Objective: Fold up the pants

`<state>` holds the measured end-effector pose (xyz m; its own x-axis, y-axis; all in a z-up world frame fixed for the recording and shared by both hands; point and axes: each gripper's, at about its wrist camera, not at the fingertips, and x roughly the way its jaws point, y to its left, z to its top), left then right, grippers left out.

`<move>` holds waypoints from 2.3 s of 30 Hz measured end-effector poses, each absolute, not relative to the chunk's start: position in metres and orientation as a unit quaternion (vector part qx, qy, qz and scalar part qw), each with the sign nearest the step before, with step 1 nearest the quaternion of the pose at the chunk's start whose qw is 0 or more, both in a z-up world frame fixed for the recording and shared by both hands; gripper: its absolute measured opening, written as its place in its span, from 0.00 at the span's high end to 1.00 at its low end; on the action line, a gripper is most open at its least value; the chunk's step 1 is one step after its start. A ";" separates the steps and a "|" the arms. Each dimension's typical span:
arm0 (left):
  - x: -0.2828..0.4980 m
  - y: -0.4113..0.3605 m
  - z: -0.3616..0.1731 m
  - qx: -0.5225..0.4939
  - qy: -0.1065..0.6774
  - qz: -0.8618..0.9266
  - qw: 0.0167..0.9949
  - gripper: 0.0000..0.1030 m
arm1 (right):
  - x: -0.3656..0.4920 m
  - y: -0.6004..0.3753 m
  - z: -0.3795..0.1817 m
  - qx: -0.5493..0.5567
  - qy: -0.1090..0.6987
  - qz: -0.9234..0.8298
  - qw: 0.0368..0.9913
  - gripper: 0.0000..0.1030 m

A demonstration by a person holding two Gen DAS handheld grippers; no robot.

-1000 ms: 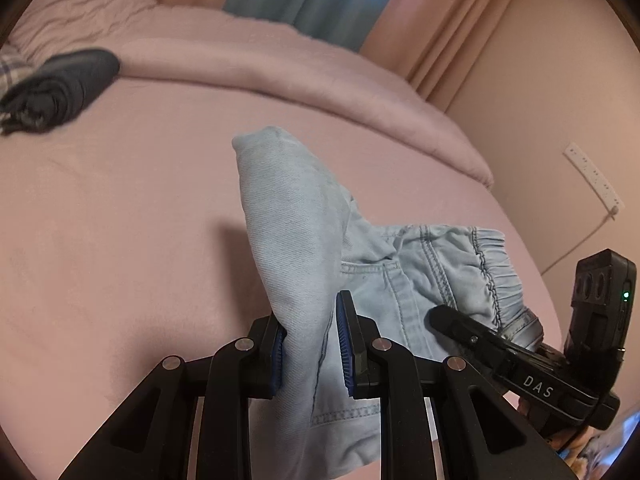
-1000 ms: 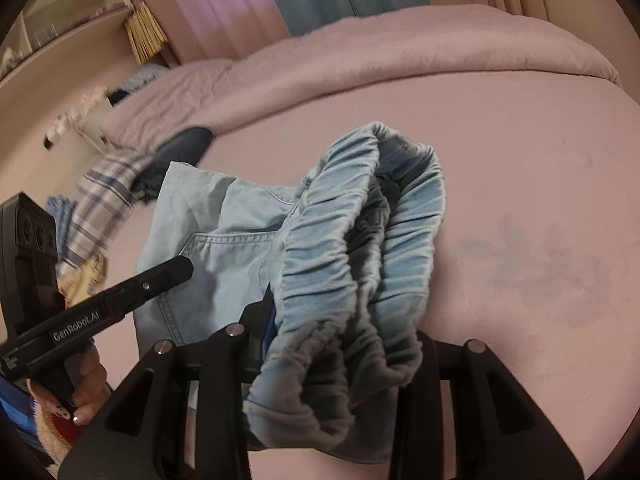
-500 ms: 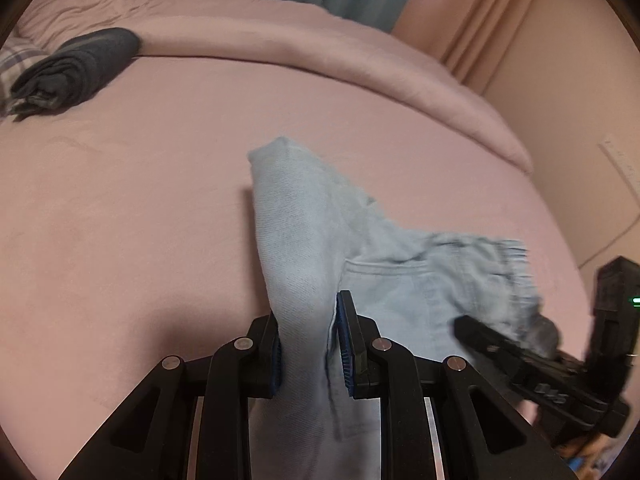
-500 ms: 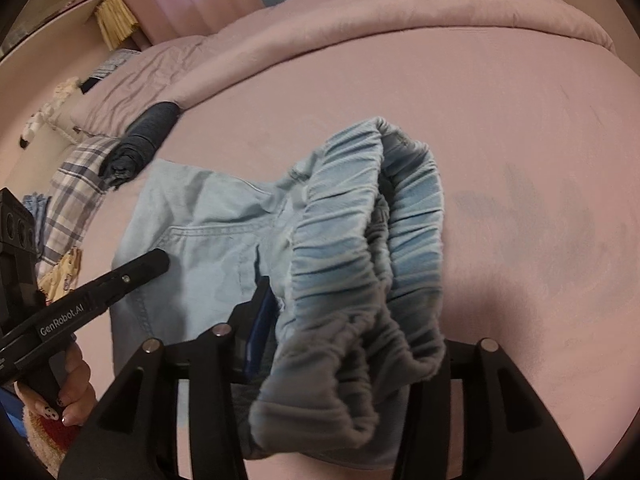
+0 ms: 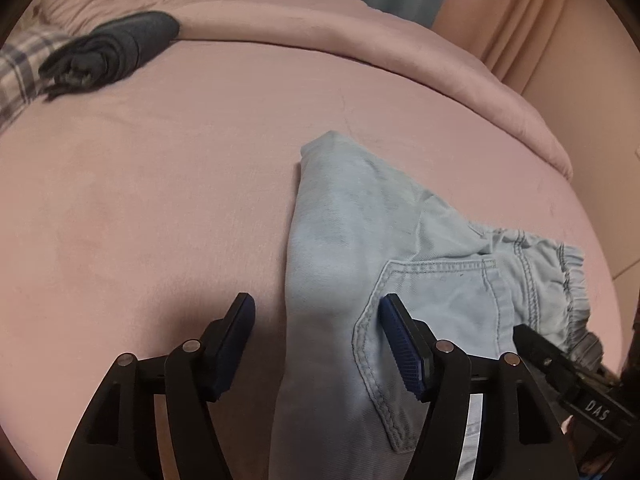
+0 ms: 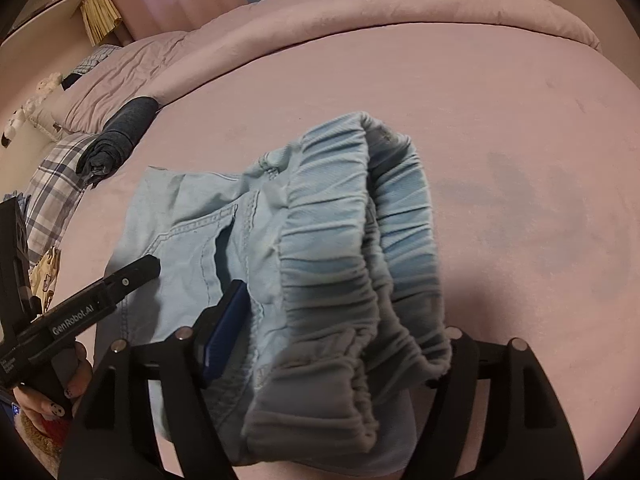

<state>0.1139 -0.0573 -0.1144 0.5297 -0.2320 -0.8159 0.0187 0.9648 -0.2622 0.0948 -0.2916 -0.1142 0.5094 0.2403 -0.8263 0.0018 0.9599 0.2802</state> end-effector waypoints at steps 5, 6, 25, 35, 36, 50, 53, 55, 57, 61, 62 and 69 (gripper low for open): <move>0.104 -0.061 -0.106 -0.100 0.478 -0.073 0.869 0.35 | 0.090 -0.289 -0.110 0.103 0.491 0.043 0.864 0.16; 0.099 -0.061 -0.102 -0.100 0.478 -0.076 0.869 0.35 | 0.088 -0.289 -0.108 0.100 0.490 0.038 0.865 0.16; -0.006 -0.076 -0.008 -0.064 0.393 -0.041 0.916 0.06 | -0.004 -0.299 -0.008 0.113 0.379 0.023 0.918 0.04; -0.027 -0.082 -0.002 -0.068 0.398 -0.036 0.914 0.06 | -0.027 -0.295 0.002 0.097 0.370 0.017 0.924 0.04; -0.029 -0.083 -0.003 -0.069 0.399 -0.040 0.914 0.06 | -0.027 -0.295 0.002 0.096 0.371 0.016 0.924 0.04; -0.033 -0.092 -0.009 -0.063 0.414 -0.041 0.907 0.06 | -0.031 -0.289 0.000 0.081 0.376 -0.001 0.923 0.04; -0.033 -0.093 -0.009 -0.062 0.414 -0.042 0.907 0.06 | -0.031 -0.287 -0.002 0.078 0.378 -0.003 0.922 0.04; -0.033 -0.094 -0.009 -0.061 0.415 -0.041 0.907 0.06 | -0.031 -0.285 -0.003 0.078 0.380 -0.004 0.922 0.04; -0.033 -0.094 -0.010 -0.061 0.416 -0.039 0.907 0.06 | -0.031 -0.283 -0.004 0.076 0.383 -0.005 0.921 0.04; -0.032 -0.093 -0.010 -0.068 0.418 -0.043 0.905 0.06 | -0.031 -0.282 -0.006 0.075 0.386 -0.008 0.919 0.04; -0.032 -0.093 -0.010 -0.068 0.418 -0.043 0.905 0.06 | -0.031 -0.281 -0.006 0.075 0.387 -0.009 0.919 0.04; -0.033 -0.094 -0.010 -0.066 0.415 -0.046 0.906 0.06 | -0.030 -0.281 -0.008 0.077 0.390 -0.013 0.917 0.04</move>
<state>-0.0334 -0.0940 -0.0101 0.6515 -0.1375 -0.7461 0.0284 0.9872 -0.1571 -0.0302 -0.2806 -0.0082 0.6953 0.0362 -0.7178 0.0842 0.9878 0.1313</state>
